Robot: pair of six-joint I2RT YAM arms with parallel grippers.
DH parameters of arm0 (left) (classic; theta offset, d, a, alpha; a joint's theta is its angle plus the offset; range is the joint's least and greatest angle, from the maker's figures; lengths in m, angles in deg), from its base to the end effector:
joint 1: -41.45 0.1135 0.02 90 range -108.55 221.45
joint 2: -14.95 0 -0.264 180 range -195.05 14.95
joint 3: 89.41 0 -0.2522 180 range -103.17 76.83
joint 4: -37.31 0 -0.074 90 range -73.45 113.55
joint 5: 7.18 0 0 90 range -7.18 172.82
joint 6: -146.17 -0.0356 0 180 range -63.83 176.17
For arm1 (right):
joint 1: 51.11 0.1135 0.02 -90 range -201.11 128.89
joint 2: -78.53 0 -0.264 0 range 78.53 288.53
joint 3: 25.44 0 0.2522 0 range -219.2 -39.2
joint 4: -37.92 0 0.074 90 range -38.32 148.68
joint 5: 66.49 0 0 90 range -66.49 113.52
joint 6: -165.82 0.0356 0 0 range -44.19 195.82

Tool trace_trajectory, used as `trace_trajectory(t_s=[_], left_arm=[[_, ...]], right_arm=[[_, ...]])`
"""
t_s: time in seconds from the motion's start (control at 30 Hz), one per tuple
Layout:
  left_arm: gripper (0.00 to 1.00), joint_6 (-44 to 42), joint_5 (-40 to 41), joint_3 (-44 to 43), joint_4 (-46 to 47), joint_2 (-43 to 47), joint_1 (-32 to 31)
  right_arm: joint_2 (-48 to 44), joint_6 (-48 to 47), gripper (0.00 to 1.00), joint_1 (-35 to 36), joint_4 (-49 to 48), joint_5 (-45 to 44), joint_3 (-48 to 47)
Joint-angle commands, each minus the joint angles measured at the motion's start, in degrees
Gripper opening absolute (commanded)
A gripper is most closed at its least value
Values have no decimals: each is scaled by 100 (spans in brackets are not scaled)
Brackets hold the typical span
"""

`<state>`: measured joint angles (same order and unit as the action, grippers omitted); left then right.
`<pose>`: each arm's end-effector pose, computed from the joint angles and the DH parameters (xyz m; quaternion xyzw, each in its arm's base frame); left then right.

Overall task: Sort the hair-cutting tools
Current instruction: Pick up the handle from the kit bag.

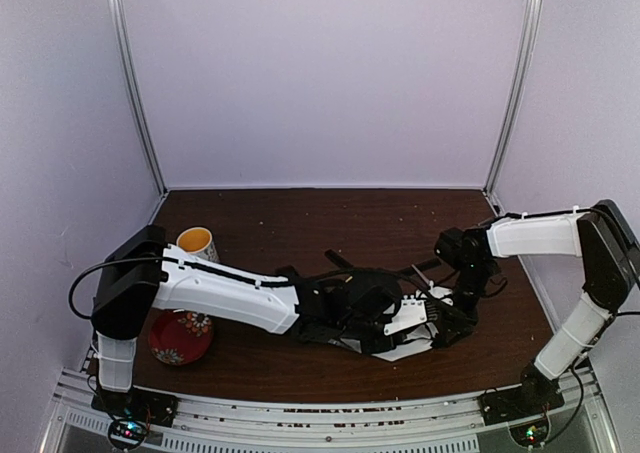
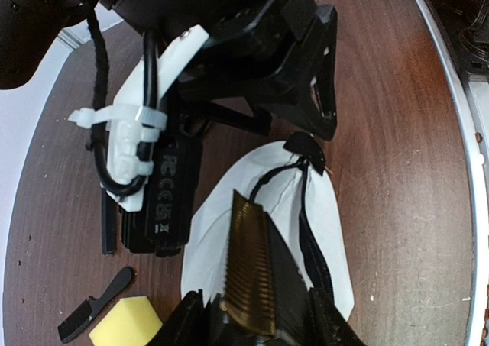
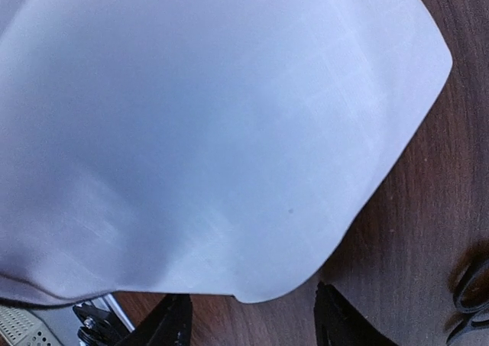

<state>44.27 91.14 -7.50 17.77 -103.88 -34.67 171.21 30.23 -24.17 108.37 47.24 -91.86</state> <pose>0.1169 -0.4516 0.1849 0.6068 0.6720 -0.1671 0.3901 0.2129 0.1243 0.1598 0.5682 -0.7948 -0.2118 0.0233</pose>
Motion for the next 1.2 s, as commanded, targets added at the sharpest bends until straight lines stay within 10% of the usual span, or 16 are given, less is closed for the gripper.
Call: trace_trajectory(t_s=[0.0, 0.23, 0.47, 0.8, 1.17], left_arm=[[0, -38, -87, 74, 470, 160, 27], [0, -71, -30, 88, 455, 151, 27], [0, -84, 1, 121, 453, 163, 27], [0, -365, 140, 84, 145, 184, 27], [0, -1178, 560, 133, -397, 336, -102]], right_arm=[[39, -317, 54, -40, -3, 376, -136], [370, -447, 35, -40, 303, 794, -329], [345, -270, 42, -40, 183, 814, -285], [304, -282, 0, -48, 878, 774, -527], [-355, -371, 0, -67, 1729, 1274, -728]])
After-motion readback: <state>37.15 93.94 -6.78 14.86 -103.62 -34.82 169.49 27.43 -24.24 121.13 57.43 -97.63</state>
